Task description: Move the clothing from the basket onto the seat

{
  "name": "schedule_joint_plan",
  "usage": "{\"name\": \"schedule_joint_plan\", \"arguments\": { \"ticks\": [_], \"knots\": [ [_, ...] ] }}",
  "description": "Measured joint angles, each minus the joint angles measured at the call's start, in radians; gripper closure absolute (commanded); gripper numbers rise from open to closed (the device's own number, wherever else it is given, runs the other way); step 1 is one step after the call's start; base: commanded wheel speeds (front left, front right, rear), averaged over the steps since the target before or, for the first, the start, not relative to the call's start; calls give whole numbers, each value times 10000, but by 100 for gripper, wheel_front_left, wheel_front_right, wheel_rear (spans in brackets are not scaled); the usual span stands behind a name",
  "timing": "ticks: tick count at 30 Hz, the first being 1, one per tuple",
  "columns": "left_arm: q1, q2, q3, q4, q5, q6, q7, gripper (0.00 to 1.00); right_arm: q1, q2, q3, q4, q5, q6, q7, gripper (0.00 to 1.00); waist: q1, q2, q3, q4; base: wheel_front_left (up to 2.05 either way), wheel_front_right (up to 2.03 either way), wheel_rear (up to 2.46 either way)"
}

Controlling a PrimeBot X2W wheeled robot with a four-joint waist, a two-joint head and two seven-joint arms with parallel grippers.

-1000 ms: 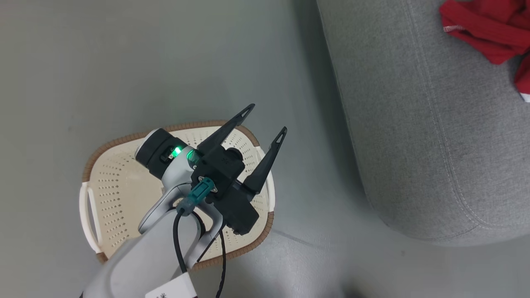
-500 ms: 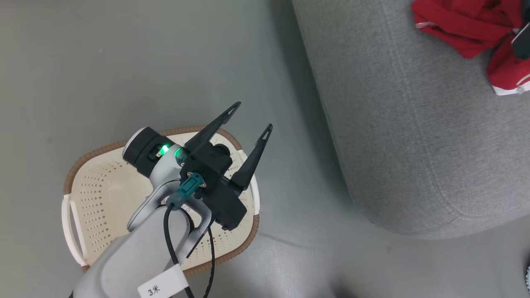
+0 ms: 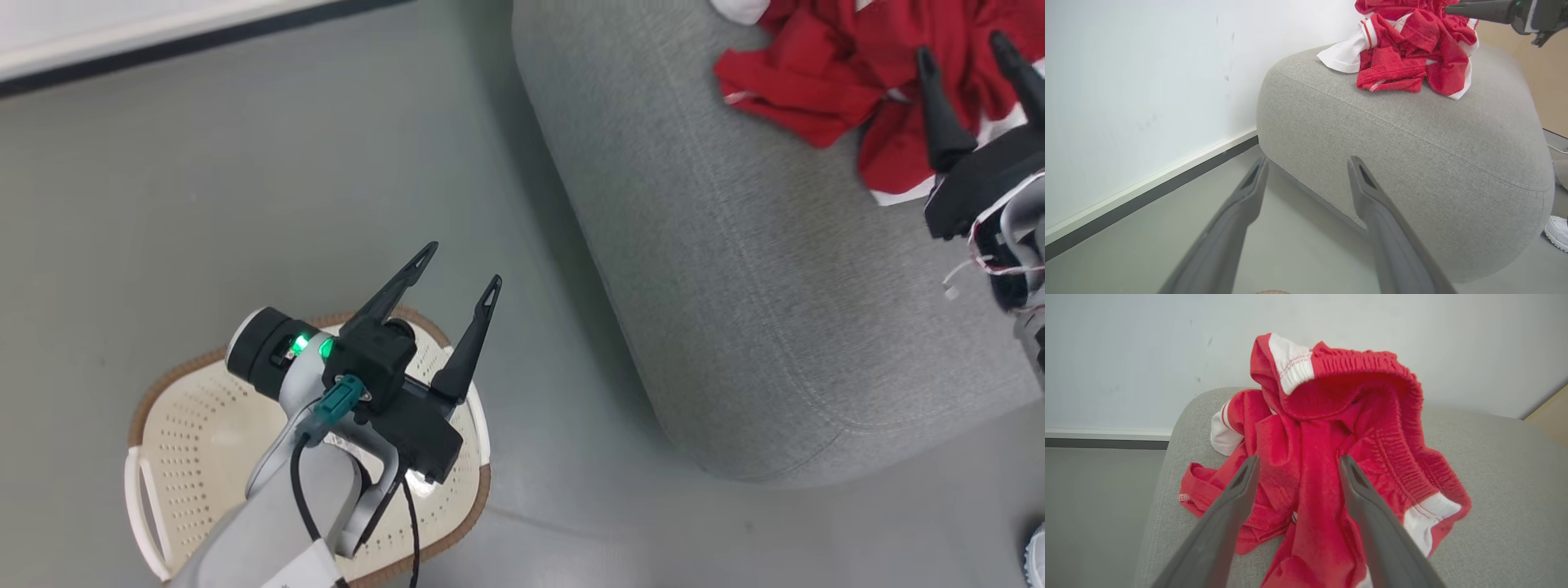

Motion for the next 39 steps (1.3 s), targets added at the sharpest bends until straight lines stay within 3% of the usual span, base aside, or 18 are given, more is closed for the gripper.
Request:
{"name": "schedule_joint_plan", "arguments": {
  "ticks": [10, 21, 29, 39],
  "knots": [
    [476, -456, 619, 493, -589, 359, -696, 0, 1173, 236, -67, -1026, -58, 29, 0, 0, -1, -2, -1374, -52, 0, 0, 0],
    [1578, -470, 1417, 1070, -1116, 706, -1039, 0, 2548, 504, -270, -2102, -58, -142, -2, 0, -2, -3, -2747, 523, 0, 0, 0],
    [2869, -418, 1937, 1308, -1275, 871, -1139, 0, 4245, 510, -569, -3166, -56, -671, -25, 0, -2, -3, -3752, 1427, 0, 0, 0],
    [4612, -176, 2844, 857, -1521, 970, -1258, 0, 6744, 757, -911, -5522, -58, -1749, -46, 0, -1, -2, -4928, 2801, 0, 0, 0]
  ]
}}
